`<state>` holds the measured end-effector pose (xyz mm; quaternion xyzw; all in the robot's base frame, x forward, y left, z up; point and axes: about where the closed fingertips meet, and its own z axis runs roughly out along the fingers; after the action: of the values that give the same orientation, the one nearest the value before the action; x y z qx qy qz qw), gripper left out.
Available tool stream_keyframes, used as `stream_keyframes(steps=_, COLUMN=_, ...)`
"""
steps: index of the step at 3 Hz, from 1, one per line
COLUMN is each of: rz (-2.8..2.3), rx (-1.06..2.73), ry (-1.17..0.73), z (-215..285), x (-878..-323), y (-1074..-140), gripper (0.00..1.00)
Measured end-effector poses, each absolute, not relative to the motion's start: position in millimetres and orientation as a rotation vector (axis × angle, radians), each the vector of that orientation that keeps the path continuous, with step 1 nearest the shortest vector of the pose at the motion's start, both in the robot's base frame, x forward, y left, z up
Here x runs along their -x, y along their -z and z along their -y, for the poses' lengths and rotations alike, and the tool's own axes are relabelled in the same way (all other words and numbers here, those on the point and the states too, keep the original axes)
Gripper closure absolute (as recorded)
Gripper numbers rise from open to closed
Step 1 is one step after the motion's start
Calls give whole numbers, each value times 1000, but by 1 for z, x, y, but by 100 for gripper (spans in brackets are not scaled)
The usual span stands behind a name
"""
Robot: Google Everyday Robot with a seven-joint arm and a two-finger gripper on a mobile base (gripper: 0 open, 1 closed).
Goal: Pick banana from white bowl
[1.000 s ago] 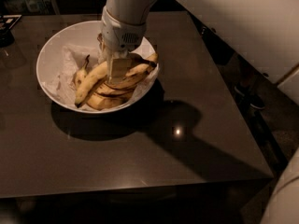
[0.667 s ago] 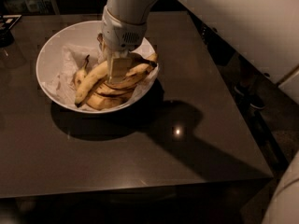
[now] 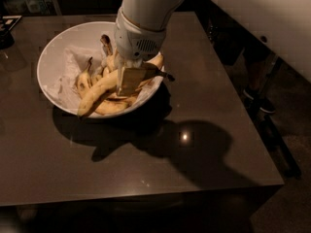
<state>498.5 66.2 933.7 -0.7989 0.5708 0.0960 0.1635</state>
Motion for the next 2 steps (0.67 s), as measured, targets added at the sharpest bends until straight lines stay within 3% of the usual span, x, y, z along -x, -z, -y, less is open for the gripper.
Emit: stream_keyframes(steps=2, rz=-1733, rx=2194, ry=-300, z=-43, x=-453, y=-941, gripper=100)
